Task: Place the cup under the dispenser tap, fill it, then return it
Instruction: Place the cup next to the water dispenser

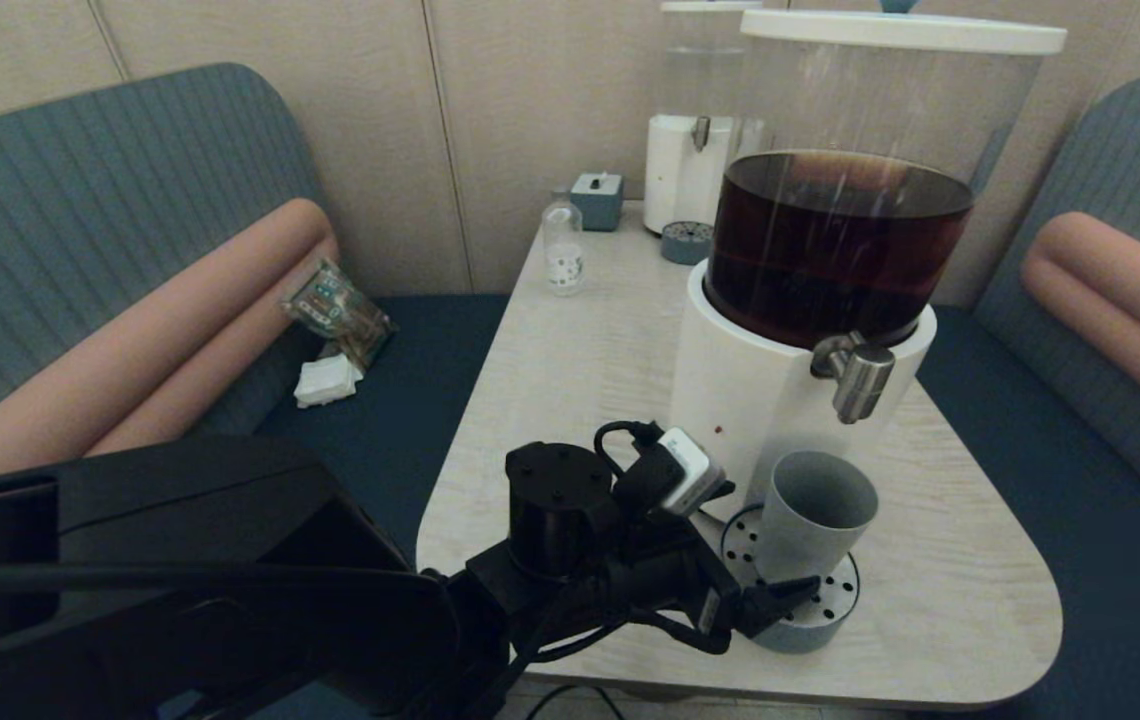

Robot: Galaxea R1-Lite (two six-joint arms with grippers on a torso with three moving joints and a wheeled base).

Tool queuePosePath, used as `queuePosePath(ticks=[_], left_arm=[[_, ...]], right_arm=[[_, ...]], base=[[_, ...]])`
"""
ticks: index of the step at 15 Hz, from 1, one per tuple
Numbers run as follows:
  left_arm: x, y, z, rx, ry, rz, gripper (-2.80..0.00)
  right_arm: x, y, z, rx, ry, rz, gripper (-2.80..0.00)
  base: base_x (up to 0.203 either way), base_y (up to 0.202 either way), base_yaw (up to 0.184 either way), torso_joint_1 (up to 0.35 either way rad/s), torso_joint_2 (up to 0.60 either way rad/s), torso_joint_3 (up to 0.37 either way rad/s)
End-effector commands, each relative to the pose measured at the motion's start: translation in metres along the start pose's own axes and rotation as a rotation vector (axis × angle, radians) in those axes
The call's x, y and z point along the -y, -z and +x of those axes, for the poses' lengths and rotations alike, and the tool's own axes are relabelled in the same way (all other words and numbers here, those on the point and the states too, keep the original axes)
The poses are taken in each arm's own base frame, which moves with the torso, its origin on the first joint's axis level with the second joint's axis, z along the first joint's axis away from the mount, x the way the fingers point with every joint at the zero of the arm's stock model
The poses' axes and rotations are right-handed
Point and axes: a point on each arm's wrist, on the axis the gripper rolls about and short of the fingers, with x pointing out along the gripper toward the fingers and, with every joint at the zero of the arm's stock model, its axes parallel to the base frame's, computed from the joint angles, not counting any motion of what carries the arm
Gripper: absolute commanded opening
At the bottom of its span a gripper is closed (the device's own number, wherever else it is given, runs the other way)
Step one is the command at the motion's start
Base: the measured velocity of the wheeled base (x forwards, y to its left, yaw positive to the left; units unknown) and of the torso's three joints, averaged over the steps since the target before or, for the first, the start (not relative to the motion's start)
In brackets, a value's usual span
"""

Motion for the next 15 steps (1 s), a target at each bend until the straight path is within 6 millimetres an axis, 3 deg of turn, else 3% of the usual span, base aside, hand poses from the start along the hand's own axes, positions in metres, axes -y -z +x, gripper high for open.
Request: queuePosePath(ticks=[1,15], left_arm=[[-0.001,0.002,0.004,0.007,0.005,0.003,0.00],[0.004,0.002,0.021,0.035,0.070,0.015,0.00]], right_arm=[[0.000,0.000,0.000,0.002,-0.001,-0.001,-2.80],[0.000,0.000,0.000,0.003,-0.001,-0.001,-2.80]], base=[[0.000,0.000,0.000,0.000,0.00,0.000],[0.000,0.000,0.000,0.000,0.00,0.000]])
